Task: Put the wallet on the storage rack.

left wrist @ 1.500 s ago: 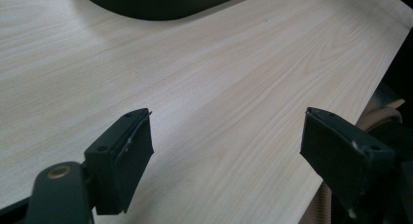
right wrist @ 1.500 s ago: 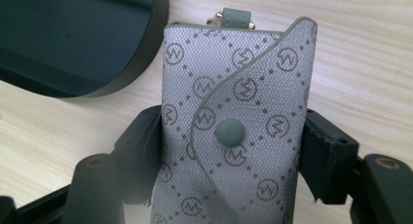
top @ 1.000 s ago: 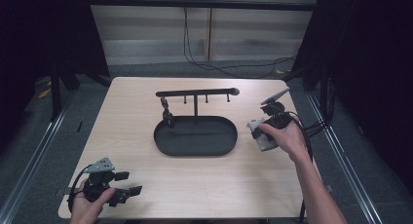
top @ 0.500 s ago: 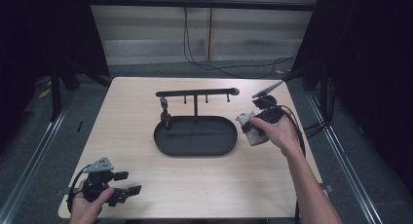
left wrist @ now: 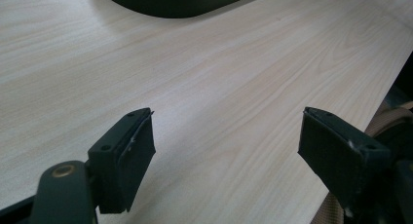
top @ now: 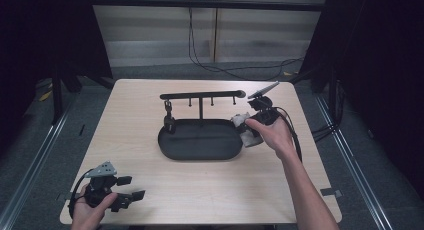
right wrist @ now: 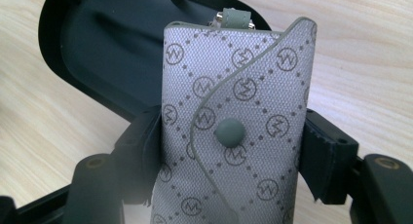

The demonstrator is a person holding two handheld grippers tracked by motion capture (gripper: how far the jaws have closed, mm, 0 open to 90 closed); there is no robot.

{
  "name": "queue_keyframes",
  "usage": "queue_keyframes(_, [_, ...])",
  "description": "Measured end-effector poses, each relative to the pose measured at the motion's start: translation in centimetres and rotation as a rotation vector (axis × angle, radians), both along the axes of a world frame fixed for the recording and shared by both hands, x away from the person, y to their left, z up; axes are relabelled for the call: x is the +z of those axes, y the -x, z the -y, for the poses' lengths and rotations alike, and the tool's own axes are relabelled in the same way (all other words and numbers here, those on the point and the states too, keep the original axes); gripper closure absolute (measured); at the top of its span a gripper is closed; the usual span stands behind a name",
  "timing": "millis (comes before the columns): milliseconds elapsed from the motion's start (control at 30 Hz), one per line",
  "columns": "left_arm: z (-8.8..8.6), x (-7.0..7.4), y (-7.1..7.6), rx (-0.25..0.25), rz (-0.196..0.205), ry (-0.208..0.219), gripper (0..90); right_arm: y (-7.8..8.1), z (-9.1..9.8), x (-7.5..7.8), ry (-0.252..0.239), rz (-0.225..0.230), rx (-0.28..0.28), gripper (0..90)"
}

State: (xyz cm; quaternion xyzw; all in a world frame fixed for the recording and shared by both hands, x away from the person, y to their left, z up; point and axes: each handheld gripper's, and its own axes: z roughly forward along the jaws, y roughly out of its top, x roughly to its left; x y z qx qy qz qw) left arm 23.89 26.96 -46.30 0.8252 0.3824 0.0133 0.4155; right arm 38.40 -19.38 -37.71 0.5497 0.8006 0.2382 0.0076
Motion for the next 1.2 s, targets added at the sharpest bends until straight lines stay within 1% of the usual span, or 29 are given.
queue_keyframes(33, [0.0, 0.0, 0.0, -0.001, -0.001, 0.0, 20.6, -0.1, -0.1, -0.1, 0.0, 0.011, 0.002, 32.6])
queue_keyframes(67, [0.0, 0.0, 0.0, 0.0, -0.001, 0.0, 20.6, -0.1, -0.2, -0.1, -0.007, 0.005, -0.001, 32.6])
queue_keyframes(167, [0.0, 0.0, 0.0, 0.0, -0.001, -0.001, 20.7, -0.3, -0.7, -0.4, -0.015, 0.012, 0.0, 32.6])
queue_keyframes(233, [0.0, 0.0, 0.0, -0.001, -0.001, 0.001, 20.7, -0.4, -1.1, -0.5, -0.021, 0.008, 0.0, 32.6])
queue_keyframes(367, [-0.1, 0.1, 0.0, -0.002, 0.002, 0.003, 20.9, -0.6, -1.8, -0.9, -0.031, 0.019, 0.005, 32.6])
queue_keyframes(500, [-0.2, 0.1, 0.0, 0.003, 0.003, 0.005, 20.9, -0.7, -2.2, -1.5, -0.034, 0.025, -0.006, 32.7])
queue_keyframes(567, [-0.1, 0.1, 0.0, 0.002, 0.002, 0.005, 20.9, -0.7, -2.4, -1.8, -0.05, 0.023, -0.009, 32.7])
queue_keyframes(600, [-0.1, 0.1, 0.0, 0.002, 0.002, 0.005, 20.9, -0.7, -2.4, -1.8, -0.05, 0.023, -0.009, 32.7])
queue_keyframes(633, [-0.1, 0.1, 0.0, 0.001, 0.003, 0.004, 20.9, -0.8, -2.6, -2.2, -0.054, 0.026, -0.008, 32.6])
queue_keyframes(767, [-0.1, 0.1, 0.0, -0.001, 0.001, 0.005, 20.9, -1.0, -3.1, -2.9, -0.06, 0.027, 0.0, 32.6])
queue_keyframes(800, [-0.1, 0.1, 0.0, 0.0, 0.001, 0.006, 20.9, -1.0, -3.3, -3.1, -0.064, 0.017, -0.002, 32.6])
queue_keyframes(833, [-0.1, 0.1, 0.0, 0.001, 0.002, 0.005, 20.9, -1.1, -3.4, -3.2, -0.063, 0.028, 0.001, 32.6])
queue_keyframes(867, [-0.1, 0.1, 0.0, 0.0, 0.002, 0.007, 20.9, -1.1, -3.6, -3.4, -0.067, 0.025, 0.0, 32.6])
queue_keyframes(900, [-0.1, 0.1, 0.0, 0.001, 0.001, 0.005, 20.9, -1.2, -3.7, -3.6, -0.066, 0.03, 0.01, 32.6])
queue_keyframes(933, [-0.1, 0.1, 0.0, 0.0, 0.001, 0.005, 20.9, -1.2, -3.8, -3.7, -0.068, 0.032, 0.004, 32.6])
queue_keyframes(1000, [-0.1, 0.1, 0.0, 0.0, 0.001, 0.005, 20.9, -1.3, -4.0, -4.0, -0.071, 0.04, 0.01, 32.6])
queue_keyframes(1067, [-0.1, 0.1, 0.0, 0.0, 0.001, 0.006, 20.9, -1.3, -4.0, -4.2, -0.085, 0.051, -0.001, 32.6])
queue_keyframes(1133, [-0.1, 0.1, 0.0, -0.001, 0.0, 0.005, 20.9, -1.3, -4.0, -4.2, -0.083, 0.062, -0.005, 32.6])
queue_keyframes(1167, [-0.1, 0.1, 0.1, -0.002, 0.001, 0.004, 20.9, -1.3, -4.0, -4.1, -0.079, 0.074, -0.016, 32.6])
queue_keyframes(1200, [-0.2, 0.1, 0.1, -0.003, 0.001, 0.005, 20.9, -1.2, -3.9, -4.1, -0.09, 0.078, -0.021, 32.6])
